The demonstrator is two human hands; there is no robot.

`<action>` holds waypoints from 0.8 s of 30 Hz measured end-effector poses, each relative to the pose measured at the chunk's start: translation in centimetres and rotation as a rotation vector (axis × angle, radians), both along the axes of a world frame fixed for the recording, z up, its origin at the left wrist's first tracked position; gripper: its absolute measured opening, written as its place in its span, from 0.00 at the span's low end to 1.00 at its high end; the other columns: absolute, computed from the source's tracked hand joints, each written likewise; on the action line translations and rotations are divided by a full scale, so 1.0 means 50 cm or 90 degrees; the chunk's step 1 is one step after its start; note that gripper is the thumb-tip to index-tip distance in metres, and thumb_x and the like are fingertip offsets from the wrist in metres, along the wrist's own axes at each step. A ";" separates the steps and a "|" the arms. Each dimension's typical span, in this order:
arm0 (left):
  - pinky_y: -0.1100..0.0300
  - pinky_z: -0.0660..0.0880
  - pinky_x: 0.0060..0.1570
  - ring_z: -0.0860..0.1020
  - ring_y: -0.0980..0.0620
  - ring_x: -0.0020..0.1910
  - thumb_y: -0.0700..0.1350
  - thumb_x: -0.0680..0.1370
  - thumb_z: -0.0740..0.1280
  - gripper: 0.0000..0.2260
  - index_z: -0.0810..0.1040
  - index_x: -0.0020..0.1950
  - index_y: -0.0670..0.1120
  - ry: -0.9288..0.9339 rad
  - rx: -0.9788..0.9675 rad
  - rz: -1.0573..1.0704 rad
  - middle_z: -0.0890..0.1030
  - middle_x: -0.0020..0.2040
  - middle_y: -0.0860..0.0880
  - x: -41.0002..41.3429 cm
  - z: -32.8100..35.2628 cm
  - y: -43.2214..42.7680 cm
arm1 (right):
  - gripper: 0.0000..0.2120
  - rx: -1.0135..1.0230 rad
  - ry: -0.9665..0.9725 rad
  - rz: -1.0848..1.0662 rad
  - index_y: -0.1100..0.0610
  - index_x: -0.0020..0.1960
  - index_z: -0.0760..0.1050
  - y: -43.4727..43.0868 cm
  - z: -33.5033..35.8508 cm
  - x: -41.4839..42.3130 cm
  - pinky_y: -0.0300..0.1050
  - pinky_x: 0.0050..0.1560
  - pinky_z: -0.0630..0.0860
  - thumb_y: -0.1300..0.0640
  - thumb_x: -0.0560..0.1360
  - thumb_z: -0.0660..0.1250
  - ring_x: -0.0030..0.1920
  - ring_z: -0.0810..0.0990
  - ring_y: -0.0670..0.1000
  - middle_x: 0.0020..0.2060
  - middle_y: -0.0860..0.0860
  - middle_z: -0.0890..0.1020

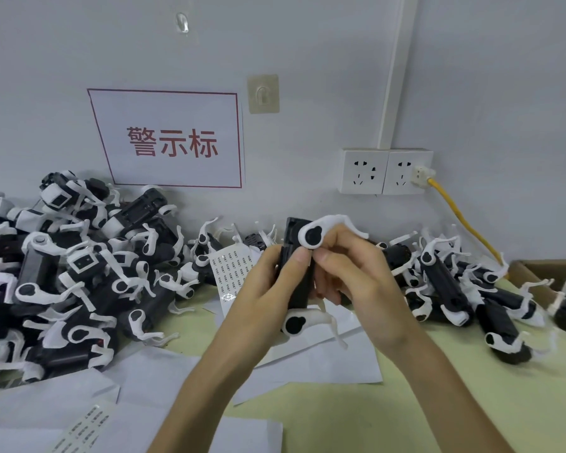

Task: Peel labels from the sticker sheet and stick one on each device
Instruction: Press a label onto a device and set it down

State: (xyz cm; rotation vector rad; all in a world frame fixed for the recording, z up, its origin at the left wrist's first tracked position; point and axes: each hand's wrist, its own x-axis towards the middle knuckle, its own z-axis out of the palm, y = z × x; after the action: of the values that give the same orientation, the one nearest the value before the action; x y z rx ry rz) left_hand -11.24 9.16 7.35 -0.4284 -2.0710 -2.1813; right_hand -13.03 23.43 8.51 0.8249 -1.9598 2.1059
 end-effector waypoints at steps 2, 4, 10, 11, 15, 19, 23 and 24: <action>0.66 0.76 0.41 0.80 0.56 0.40 0.63 0.78 0.66 0.22 0.76 0.53 0.43 0.014 -0.006 -0.008 0.81 0.37 0.54 0.002 0.003 -0.001 | 0.08 0.006 -0.008 -0.007 0.59 0.40 0.71 -0.002 -0.002 0.001 0.39 0.31 0.65 0.56 0.76 0.62 0.30 0.67 0.49 0.29 0.53 0.69; 0.70 0.75 0.40 0.81 0.58 0.39 0.61 0.75 0.63 0.22 0.77 0.52 0.42 0.029 -0.007 -0.014 0.82 0.37 0.55 0.004 0.004 -0.003 | 0.08 0.016 -0.011 -0.009 0.58 0.40 0.71 -0.005 -0.003 0.000 0.39 0.30 0.64 0.56 0.76 0.62 0.30 0.67 0.50 0.28 0.52 0.70; 0.69 0.76 0.38 0.83 0.56 0.37 0.60 0.79 0.65 0.18 0.79 0.46 0.45 0.021 -0.027 -0.042 0.84 0.36 0.52 -0.001 0.003 -0.007 | 0.09 0.022 0.004 0.012 0.62 0.41 0.68 -0.003 -0.005 -0.004 0.37 0.31 0.65 0.57 0.76 0.62 0.30 0.68 0.49 0.27 0.50 0.70; 0.69 0.76 0.36 0.83 0.56 0.37 0.59 0.80 0.65 0.15 0.80 0.44 0.49 0.022 -0.039 -0.045 0.84 0.36 0.53 -0.002 0.000 -0.009 | 0.10 0.023 0.009 0.017 0.63 0.41 0.68 -0.003 -0.005 -0.004 0.36 0.31 0.66 0.57 0.76 0.61 0.30 0.68 0.48 0.27 0.50 0.70; 0.67 0.76 0.36 0.84 0.57 0.34 0.56 0.81 0.61 0.15 0.82 0.40 0.52 -0.045 -0.038 -0.015 0.84 0.40 0.52 -0.016 0.009 -0.003 | 0.08 0.020 0.002 0.038 0.61 0.40 0.68 -0.005 -0.006 -0.003 0.33 0.31 0.68 0.59 0.77 0.62 0.30 0.68 0.47 0.28 0.48 0.69; 0.72 0.70 0.24 0.74 0.59 0.18 0.42 0.85 0.56 0.33 0.77 0.18 0.47 -0.156 0.087 0.034 0.78 0.25 0.50 -0.014 0.014 0.004 | 0.08 0.058 0.007 0.045 0.54 0.39 0.71 -0.012 -0.008 0.001 0.35 0.31 0.67 0.58 0.76 0.65 0.30 0.67 0.47 0.29 0.47 0.69; 0.63 0.71 0.26 0.77 0.50 0.27 0.57 0.80 0.57 0.22 0.81 0.33 0.50 -0.212 0.097 0.035 0.80 0.32 0.43 0.007 0.019 0.003 | 0.08 0.115 0.058 0.012 0.55 0.39 0.72 -0.009 -0.010 0.000 0.36 0.33 0.68 0.58 0.76 0.67 0.29 0.70 0.46 0.28 0.45 0.72; 0.63 0.72 0.26 0.78 0.48 0.29 0.57 0.80 0.57 0.20 0.82 0.38 0.48 -0.220 0.115 0.052 0.81 0.34 0.42 0.010 0.015 -0.003 | 0.08 0.088 0.069 -0.003 0.56 0.39 0.72 -0.007 -0.008 0.002 0.35 0.32 0.68 0.59 0.76 0.67 0.28 0.70 0.45 0.27 0.45 0.72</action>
State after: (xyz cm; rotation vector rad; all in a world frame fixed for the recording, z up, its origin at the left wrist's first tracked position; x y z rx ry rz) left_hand -10.75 9.00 8.11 0.0546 -1.9712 -2.5080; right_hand -12.95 23.07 8.08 0.9373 -2.0650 1.8977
